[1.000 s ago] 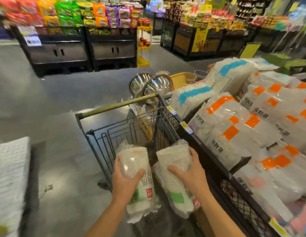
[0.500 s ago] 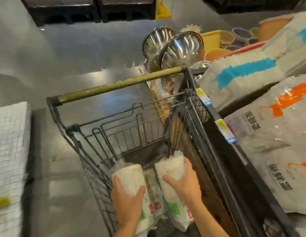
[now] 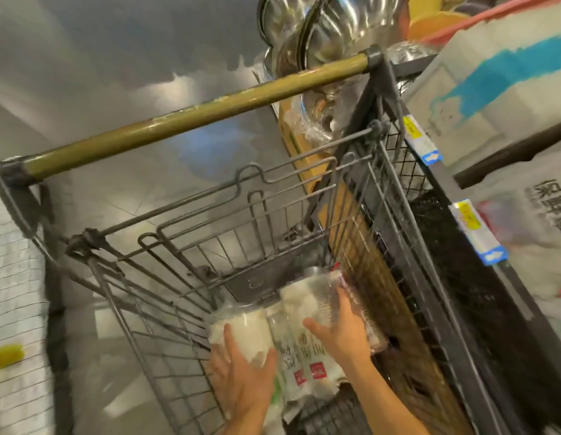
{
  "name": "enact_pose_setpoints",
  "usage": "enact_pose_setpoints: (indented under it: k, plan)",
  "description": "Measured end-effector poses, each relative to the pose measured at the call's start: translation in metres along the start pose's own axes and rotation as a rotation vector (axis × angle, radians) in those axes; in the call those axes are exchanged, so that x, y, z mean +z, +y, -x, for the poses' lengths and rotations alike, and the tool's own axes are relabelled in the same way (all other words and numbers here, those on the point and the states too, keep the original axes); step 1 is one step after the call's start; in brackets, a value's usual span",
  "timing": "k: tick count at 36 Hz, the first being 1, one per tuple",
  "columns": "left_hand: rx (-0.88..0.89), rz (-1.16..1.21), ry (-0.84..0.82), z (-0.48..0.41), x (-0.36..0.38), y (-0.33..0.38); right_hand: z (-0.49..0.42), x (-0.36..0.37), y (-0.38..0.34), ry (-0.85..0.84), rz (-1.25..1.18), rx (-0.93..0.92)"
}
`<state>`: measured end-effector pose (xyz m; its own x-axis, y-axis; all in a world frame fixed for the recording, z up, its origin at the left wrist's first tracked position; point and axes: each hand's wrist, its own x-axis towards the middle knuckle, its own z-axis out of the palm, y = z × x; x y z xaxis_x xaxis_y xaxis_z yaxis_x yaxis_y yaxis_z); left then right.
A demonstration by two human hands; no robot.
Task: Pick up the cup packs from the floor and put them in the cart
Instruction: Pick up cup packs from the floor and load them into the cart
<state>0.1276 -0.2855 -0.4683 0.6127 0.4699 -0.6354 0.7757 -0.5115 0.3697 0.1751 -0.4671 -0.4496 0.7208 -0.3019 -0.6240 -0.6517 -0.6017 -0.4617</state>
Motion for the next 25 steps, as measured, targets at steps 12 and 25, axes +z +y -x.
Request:
enact_pose_setpoints:
  k: [12, 25]
  plan:
    - [0.193, -0.163, -0.049, 0.010, -0.017, 0.021, 0.035, -0.025, 0.002, 0.084, -0.033, -0.071]
    - [1.270, -0.762, -0.292, 0.150, -0.034, 0.167, 0.177, -0.167, 0.035, 0.403, 0.155, 0.039]
